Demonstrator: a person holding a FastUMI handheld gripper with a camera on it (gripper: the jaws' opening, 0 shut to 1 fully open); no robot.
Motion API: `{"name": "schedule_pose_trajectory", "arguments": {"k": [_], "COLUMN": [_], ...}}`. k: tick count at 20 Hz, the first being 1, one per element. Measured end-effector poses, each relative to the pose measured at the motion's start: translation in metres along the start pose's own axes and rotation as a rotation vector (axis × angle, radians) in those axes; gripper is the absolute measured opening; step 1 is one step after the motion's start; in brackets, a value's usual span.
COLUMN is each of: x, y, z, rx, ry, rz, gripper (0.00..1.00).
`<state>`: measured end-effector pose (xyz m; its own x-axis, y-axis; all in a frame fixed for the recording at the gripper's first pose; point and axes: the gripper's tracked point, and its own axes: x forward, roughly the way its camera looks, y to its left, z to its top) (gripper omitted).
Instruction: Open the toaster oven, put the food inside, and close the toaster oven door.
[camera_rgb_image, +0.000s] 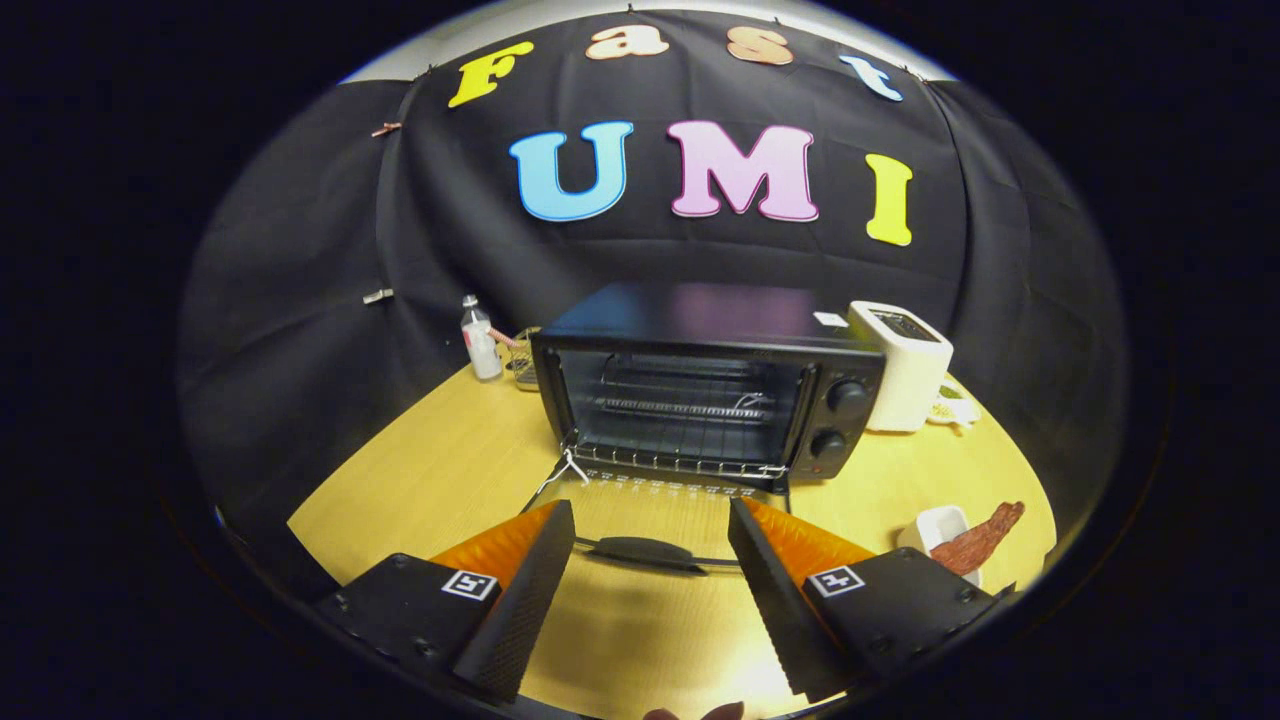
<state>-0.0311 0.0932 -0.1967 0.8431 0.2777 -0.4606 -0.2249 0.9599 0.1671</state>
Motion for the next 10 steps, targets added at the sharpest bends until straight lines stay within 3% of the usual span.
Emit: {"name": "schedule_pose_trajectory", "arguments": {"k": [5, 10], "x": [-0.043, -0.067], "y": [-0.088, -0.183], "z": [0.038, 0.044], "rx": [0.026, 0.045], "ry": [-0.035, -0.022], "rz": [-0.074, -0.137], "gripper": [0.96, 0.96]}}
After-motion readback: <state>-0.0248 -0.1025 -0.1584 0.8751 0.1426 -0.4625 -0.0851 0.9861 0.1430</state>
